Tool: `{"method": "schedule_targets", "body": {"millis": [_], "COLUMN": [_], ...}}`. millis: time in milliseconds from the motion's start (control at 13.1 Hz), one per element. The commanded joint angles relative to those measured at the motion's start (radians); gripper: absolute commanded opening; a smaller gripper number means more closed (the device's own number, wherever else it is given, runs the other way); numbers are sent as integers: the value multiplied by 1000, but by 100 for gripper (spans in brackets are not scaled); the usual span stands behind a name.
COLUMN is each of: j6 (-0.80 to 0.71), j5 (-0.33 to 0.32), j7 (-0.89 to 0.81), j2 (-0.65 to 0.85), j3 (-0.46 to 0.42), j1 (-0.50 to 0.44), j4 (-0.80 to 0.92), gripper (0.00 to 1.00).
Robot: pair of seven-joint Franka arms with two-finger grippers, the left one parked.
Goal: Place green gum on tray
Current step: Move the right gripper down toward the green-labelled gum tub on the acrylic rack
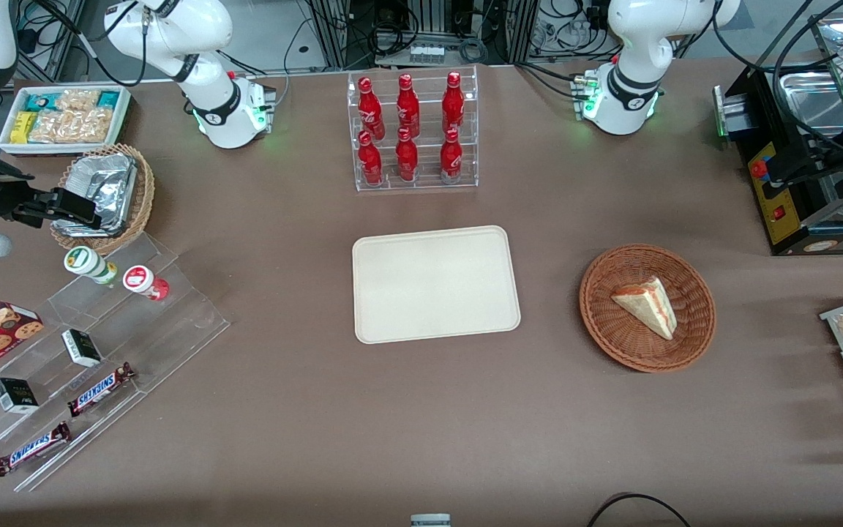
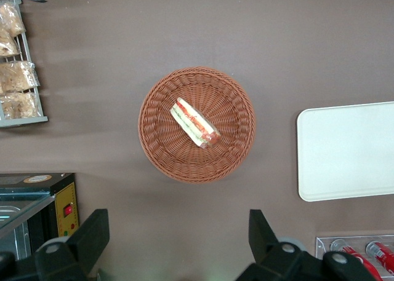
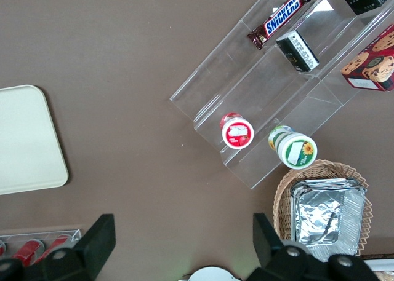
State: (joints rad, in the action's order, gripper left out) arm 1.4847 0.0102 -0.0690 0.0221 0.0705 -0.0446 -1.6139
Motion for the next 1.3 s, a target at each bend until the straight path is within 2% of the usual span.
{"method": "schedule_targets", "body": {"millis": [0, 305, 763, 1221], "j6": [2, 49, 256, 406], "j5": [-12, -10, -12, -13], "j7": [0, 122, 498, 834], "j2": [-4, -8, 12, 33], "j3": [-5, 5, 129, 182], "j1": [6, 19, 26, 28], "j4": [8, -49, -233, -357], "gripper": [99, 99, 99, 99]}}
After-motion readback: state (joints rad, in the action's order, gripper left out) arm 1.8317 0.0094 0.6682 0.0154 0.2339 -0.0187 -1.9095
